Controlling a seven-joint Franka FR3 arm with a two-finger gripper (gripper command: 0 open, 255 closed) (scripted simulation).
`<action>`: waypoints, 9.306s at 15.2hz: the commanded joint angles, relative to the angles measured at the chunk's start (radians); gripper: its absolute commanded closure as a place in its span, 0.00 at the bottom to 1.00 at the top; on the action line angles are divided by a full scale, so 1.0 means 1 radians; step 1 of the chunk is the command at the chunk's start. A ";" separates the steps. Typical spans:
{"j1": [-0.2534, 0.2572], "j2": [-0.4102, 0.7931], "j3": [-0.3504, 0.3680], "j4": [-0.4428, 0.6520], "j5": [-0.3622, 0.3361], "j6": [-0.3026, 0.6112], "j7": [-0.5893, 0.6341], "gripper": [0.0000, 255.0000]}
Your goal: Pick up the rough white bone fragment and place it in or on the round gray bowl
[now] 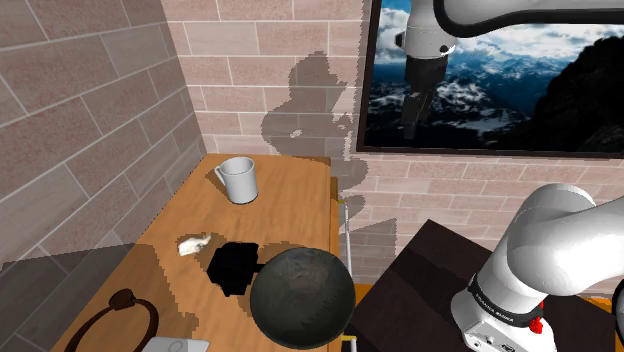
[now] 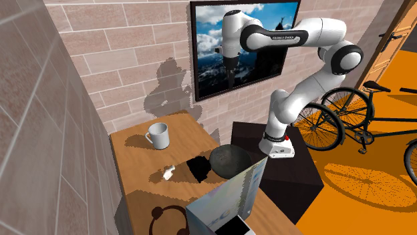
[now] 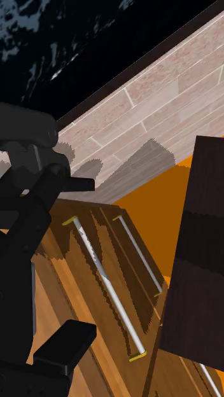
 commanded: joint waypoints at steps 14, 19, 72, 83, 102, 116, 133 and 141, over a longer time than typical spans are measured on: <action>0.104 0.273 0.178 0.060 0.133 0.235 0.159 0.00; 0.134 0.405 0.245 0.128 0.152 0.313 0.218 0.00; 0.373 1.209 0.435 0.801 -0.093 0.468 0.532 1.00; 0.379 1.186 0.443 0.917 -0.078 0.332 0.519 1.00; 0.323 0.743 0.489 0.480 0.117 0.371 0.495 1.00; 0.391 0.387 0.486 0.084 0.293 0.444 0.470 1.00; 0.392 0.416 0.505 0.001 0.294 0.554 0.474 0.00; 0.393 0.380 0.485 0.072 0.297 0.448 0.468 0.00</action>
